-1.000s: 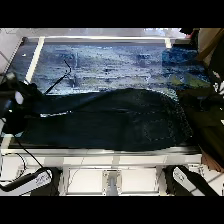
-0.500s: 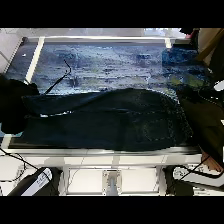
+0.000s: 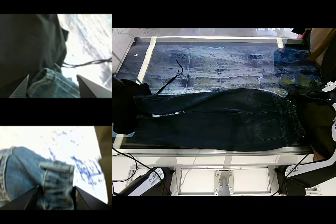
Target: Fold the clothes and pants, and hang the long-sleeved shirts on hangers.
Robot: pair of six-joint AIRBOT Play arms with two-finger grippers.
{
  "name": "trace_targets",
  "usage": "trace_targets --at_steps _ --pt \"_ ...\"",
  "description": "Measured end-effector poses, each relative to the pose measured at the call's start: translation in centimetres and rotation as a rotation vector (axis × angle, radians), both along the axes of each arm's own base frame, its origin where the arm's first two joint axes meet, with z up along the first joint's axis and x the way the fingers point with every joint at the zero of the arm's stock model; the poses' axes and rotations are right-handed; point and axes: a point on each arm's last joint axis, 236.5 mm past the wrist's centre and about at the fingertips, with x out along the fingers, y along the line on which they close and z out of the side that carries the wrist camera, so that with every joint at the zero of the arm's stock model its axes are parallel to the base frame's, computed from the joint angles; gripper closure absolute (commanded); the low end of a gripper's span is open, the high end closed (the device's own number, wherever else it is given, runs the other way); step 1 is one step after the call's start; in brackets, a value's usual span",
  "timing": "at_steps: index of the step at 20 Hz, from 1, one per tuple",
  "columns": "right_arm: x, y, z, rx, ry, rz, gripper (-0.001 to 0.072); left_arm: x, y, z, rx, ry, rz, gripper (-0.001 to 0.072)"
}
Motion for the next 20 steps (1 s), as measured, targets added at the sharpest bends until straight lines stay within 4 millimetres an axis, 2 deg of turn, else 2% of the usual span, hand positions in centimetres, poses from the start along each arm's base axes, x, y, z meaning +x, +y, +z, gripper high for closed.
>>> trace_targets --at_steps 1,3,4,6,10,13,15,17,20 --pt "0.3 0.2 -0.2 0.021 0.003 0.007 0.0227 0.2 -0.2 -0.2 -0.013 -0.001 -0.002 0.0007" --pt "0.2 1.0 -0.8 0.068 0.02 0.046 0.0444 0.4 -0.4 -0.5 -0.031 -0.004 -0.005 0.0007" --pt "0.3 1.6 -0.7 0.094 0.013 0.074 0.0455 0.5 -0.5 -0.6 -0.037 -0.005 -0.006 0.0007" --pt "0.7 2.6 0.1 0.14 -0.025 0.125 0.0662 0.6 -0.6 -0.7 -0.045 -0.007 -0.007 0.0007" --pt "3.3 3.1 4.3 0.169 -0.155 0.195 0.0662 0.6 -0.7 -0.8 -0.053 -0.007 -0.009 0.0007" --pt "5.5 2.3 8.3 0.13 -0.248 0.226 0.0662 0.6 -0.8 -0.8 -0.054 -0.006 -0.009 0.0007" --pt "6.4 1.3 10.2 0.079 -0.274 0.223 0.0662 0.6 -0.8 -0.8 -0.056 -0.006 -0.01 0.0007" --pt "6.2 -0.1 10.5 0.016 -0.238 0.208 0.0662 0.6 -0.8 -0.8 -0.057 -0.006 -0.01 0.0007" --pt "5.0 -3.3 8.5 -0.1 -0.107 0.122 0.0662 0.6 -0.8 -0.8 -0.057 -0.005 -0.01 0.0007"
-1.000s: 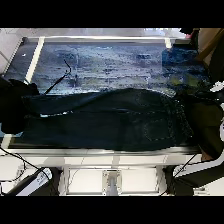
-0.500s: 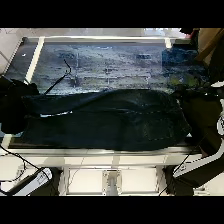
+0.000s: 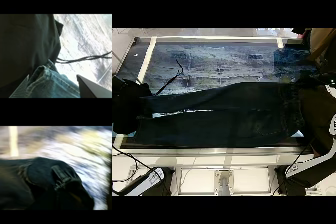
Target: Fold the clothes and pants, and hang the long-sleeved shirts on hangers.
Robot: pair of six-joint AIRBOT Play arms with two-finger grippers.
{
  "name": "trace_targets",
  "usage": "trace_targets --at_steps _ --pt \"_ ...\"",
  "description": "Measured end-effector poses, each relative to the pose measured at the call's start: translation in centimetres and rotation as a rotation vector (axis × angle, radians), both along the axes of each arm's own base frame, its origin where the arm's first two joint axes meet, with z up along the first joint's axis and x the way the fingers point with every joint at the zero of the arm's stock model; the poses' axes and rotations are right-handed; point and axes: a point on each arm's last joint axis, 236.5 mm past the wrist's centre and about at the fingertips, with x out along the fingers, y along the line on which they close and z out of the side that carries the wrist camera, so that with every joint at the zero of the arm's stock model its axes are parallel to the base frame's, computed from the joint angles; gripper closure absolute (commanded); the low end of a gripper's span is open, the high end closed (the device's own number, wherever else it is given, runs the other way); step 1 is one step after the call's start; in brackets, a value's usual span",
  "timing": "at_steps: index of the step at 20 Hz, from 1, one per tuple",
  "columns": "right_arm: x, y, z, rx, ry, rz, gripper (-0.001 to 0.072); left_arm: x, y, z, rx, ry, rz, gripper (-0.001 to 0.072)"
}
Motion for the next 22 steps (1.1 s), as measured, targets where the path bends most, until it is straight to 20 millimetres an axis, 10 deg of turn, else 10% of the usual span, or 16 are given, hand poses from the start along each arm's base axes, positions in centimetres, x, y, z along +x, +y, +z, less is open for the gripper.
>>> trace_targets --at_steps 9,11,13,22 --pt "0.5 -4.3 -5.8 -0.127 0.116 -0.338 0.0641 0.0 0.0 0.0 -0.001 0.0 0.0 0.0007" --pt "0.6 -4.2 -6.7 -0.137 0.13 -0.363 0.0267 0.0 -0.1 0.0 0.0 0.001 -0.002 0.0004" --pt "0.7 -4.1 -6.9 -0.14 0.135 -0.375 0.0248 0.3 -0.6 -0.5 0.023 0.024 -0.047 0.0002" --pt "0.7 -3.6 1.7 -0.224 0.002 -0.263 0.0248 1.5 -4.0 -11.1 -0.084 0.299 -0.26 0.0006"
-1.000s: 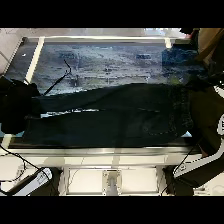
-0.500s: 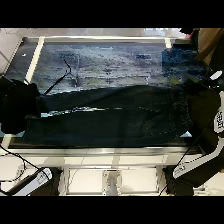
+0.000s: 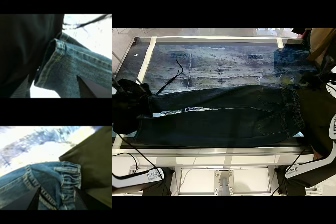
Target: Fold the clothes and pants, and hang the long-sleeved shirts on hangers.
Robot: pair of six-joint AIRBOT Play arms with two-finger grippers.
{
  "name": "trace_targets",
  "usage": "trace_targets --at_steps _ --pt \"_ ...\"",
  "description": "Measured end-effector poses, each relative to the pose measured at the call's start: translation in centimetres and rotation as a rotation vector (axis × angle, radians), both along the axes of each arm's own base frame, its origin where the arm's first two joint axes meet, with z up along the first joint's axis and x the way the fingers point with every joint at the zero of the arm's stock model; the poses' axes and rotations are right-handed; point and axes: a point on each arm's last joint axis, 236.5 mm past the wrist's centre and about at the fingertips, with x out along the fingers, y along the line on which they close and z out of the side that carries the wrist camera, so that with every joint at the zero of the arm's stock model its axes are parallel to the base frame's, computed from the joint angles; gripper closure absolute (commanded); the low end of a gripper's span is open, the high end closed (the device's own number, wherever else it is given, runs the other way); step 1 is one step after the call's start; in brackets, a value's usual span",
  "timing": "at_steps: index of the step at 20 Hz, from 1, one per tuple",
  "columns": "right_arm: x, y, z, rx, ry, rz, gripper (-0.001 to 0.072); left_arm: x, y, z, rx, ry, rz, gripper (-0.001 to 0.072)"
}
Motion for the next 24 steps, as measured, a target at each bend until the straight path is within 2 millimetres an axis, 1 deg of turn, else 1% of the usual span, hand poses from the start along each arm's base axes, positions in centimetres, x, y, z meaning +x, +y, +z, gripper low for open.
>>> trace_targets --at_steps 2,4,6,8,10,12,14,15,16,17,18,22,24 --pt "-0.3 0.2 2.3 -0.033 -0.034 0.038 0.0248 1.0 -0.2 -1.3 -0.04 0.011 -0.017 0.0006" --pt "-0.8 0.4 4.2 -0.06 -0.057 0.068 0.0249 2.4 -0.8 -1.8 -0.093 -0.008 -0.049 0.0006" --pt "-1.2 0.7 4.9 -0.068 -0.059 0.086 0.0249 3.7 -1.2 -2.0 -0.137 -0.035 -0.077 0.0007" --pt "-1.4 0.9 5.4 -0.072 -0.061 0.098 0.0249 4.4 -1.2 -2.3 -0.151 -0.044 -0.098 0.0007" --pt "-1.7 1.1 5.5 -0.067 -0.055 0.106 0.0249 4.5 -1.2 -2.9 -0.154 -0.032 -0.118 0.0019" --pt "-1.8 1.4 5.6 -0.062 -0.054 0.112 0.0249 4.2 -1.5 -3.6 -0.166 -0.008 -0.147 0.002" --pt "-1.8 1.6 5.7 -0.053 -0.057 0.115 0.0249 3.7 -2.1 -4.2 -0.184 0.02 -0.183 0.0139" --pt "-1.8 1.7 5.7 -0.05 -0.056 0.116 0.025 3.4 -2.4 -4.5 -0.194 0.032 -0.196 0.0247" --pt "-1.8 1.7 5.7 -0.048 -0.056 0.117 0.025 3.3 -2.7 -4.6 -0.203 0.039 -0.209 0.0431" --pt "-1.8 1.8 5.7 -0.045 -0.057 0.118 0.025 3.3 -2.9 -4.5 -0.211 0.038 -0.218 0.0651" --pt "-1.9 1.9 5.7 -0.043 -0.053 0.119 0.0249 3.3 -3.2 -4.5 -0.22 0.035 -0.232 0.0694" --pt "-2.4 2.2 5.5 -0.029 -0.032 0.128 0.025 3.8 -3.8 -3.7 -0.226 0.007 -0.275 0.0694" --pt "-2.7 2.4 5.3 -0.021 -0.017 0.133 0.025 4.9 -3.4 -2.3 -0.207 -0.031 -0.285 0.0694"
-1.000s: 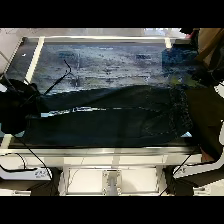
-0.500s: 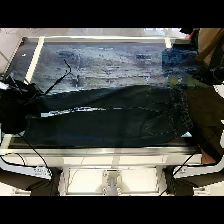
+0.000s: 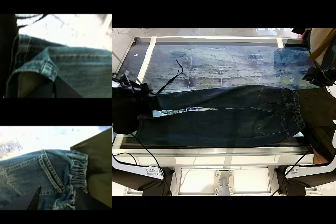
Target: Fold the clothes and pants, and hang the long-sleeved shirts on hangers.
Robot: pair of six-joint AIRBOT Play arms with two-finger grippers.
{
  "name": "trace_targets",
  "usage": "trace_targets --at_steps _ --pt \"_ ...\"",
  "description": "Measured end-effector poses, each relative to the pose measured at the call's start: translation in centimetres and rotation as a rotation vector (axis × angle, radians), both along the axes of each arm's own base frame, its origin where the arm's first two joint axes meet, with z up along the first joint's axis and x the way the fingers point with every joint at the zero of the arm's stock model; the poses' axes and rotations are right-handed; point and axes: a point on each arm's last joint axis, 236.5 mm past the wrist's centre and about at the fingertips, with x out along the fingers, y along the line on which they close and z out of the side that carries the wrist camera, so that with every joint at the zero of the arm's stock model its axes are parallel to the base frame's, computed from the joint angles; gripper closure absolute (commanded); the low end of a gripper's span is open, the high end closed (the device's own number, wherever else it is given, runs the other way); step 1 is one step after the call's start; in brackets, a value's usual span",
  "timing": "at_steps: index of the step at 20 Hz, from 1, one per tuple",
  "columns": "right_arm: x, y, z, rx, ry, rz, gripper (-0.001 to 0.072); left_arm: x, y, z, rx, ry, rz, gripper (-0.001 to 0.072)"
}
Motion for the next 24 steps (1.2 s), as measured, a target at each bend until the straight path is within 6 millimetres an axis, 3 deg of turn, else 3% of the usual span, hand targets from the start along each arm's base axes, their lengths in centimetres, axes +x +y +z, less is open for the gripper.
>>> trace_targets --at_steps 6,9,12,17,22,23,24 --pt "-0.5 0.3 -0.2 0.018 0.025 -0.003 0.025 6.8 2.2 8.3 0.054 -0.296 0.089 0.0694" --pt "-0.5 0.6 -0.3 0.035 0.027 -0.013 0.0251 9.6 2.7 10.1 0.066 -0.403 0.146 0.0694" --pt "-0.2 1.6 -0.3 0.048 0.027 0.0 0.0251 11.3 2.3 8.6 0.06 -0.419 0.167 0.0694" --pt "0.9 4.0 -0.2 0.023 0.013 0.051 0.0251 13.4 2.1 4.0 0.062 -0.4 0.203 0.0694" --pt "1.6 3.9 -0.3 -0.032 0.0 0.062 0.025 13.8 2.8 -0.4 0.06 -0.349 0.23 0.0684" --pt "1.6 3.8 -0.4 -0.043 0.001 0.061 0.025 13.8 3.1 -0.7 0.062 -0.348 0.234 0.0516" --pt "1.6 3.7 -0.4 -0.051 0.003 0.061 0.025 13.9 3.2 -0.6 0.063 -0.35 0.237 0.0153"
